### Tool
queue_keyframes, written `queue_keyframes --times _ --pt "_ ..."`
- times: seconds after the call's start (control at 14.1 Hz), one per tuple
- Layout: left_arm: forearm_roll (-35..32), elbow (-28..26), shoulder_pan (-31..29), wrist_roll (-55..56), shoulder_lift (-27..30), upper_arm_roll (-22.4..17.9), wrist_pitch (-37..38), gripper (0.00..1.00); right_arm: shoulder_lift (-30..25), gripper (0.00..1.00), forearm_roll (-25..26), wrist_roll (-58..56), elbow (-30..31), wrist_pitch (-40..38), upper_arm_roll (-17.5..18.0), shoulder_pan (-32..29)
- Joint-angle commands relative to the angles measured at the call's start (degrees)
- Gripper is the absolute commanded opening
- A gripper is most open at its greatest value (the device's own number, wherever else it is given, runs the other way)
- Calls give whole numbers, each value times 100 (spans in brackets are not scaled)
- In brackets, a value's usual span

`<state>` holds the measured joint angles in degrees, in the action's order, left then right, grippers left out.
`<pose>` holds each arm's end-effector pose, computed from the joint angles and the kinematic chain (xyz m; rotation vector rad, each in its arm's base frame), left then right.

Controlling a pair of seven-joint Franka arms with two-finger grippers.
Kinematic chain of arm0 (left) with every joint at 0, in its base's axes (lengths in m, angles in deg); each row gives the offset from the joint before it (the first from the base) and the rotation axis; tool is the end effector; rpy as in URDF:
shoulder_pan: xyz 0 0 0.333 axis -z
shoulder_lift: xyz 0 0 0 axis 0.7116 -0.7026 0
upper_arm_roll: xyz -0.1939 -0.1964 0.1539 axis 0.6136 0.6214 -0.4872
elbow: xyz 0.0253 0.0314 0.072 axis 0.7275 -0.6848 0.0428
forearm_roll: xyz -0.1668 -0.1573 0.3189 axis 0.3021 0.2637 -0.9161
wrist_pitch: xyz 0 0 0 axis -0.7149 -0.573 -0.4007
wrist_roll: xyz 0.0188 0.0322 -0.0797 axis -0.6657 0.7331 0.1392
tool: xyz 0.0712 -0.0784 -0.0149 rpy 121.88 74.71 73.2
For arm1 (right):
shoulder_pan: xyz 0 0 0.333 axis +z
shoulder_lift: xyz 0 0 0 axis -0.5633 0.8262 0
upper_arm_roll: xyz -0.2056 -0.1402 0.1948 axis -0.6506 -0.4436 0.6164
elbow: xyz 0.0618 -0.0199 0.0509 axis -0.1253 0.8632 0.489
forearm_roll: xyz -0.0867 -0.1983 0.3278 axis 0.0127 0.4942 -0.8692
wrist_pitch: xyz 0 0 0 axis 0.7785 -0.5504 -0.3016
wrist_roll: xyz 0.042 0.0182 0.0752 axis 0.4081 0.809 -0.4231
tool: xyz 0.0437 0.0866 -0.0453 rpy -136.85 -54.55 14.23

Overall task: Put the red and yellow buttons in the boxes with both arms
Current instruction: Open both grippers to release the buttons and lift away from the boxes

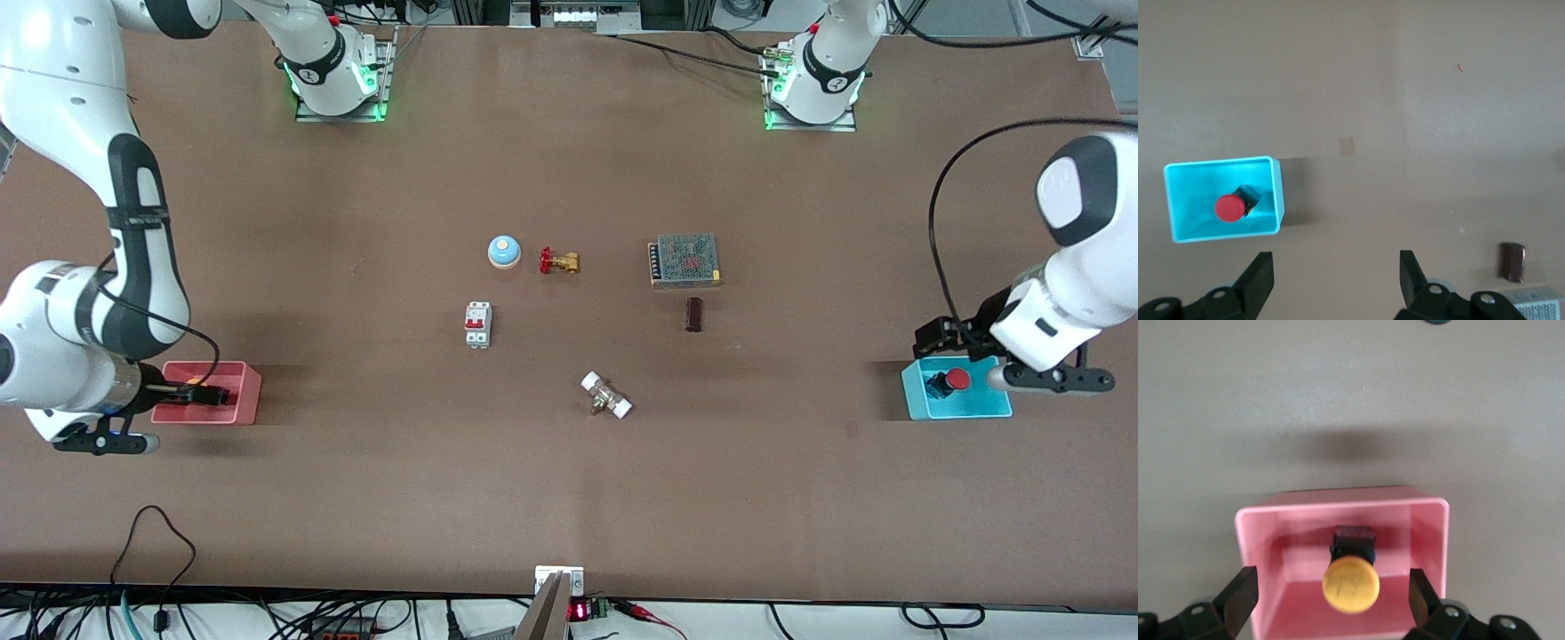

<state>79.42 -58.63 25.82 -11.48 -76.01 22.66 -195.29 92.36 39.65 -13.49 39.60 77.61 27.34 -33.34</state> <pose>0.6400 0.0176 0.4604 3.0885 -0.0283 0.0783 0.7169 -0.0955 0.2925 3.0871 -0.0738 -0.0809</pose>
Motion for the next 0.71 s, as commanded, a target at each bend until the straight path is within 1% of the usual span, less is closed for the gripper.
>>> queue_keyframes --times 0.0,0.28,0.42,0.64 --pt "-82 -75 -85 -20 584 45 486 85 -690 100 -12 -23 102 -615 33 -33" --pt "-3 -5 -102 -38 1111 62 1022 85 -1648 100 -12 -14 102 -1468 41 63" --pt "5 13 -94 -47 1261 71 1234 85 -2088 100 -3 -6 102 -1820 41 160" --pt "136 83 -120 -222 1376 63 1348 86 -2677 100 85 3 110 -2435 33 274"
